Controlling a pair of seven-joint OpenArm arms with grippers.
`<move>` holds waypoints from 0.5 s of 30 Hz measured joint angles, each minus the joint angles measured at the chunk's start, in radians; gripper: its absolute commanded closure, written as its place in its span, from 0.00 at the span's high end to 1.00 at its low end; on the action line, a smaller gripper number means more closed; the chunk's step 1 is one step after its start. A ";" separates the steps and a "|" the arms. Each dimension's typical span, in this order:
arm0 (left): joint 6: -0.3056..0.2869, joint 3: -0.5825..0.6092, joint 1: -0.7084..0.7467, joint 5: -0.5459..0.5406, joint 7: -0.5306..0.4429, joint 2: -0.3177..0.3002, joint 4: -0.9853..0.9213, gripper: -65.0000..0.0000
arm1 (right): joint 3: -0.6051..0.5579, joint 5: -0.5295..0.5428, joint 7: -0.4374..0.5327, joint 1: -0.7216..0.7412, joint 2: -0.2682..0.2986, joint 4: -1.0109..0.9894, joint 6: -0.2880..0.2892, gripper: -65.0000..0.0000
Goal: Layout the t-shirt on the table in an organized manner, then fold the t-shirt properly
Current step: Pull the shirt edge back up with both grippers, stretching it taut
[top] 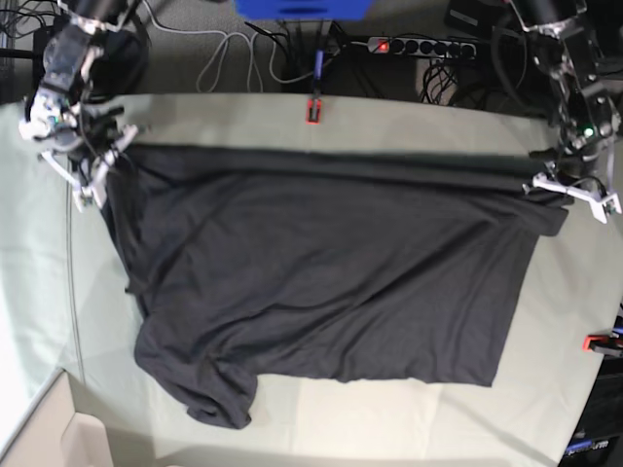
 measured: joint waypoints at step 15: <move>-0.007 0.000 0.168 0.001 0.000 -0.009 0.208 0.00 | 0.000 0.006 0.008 -0.206 -0.003 0.310 0.006 0.00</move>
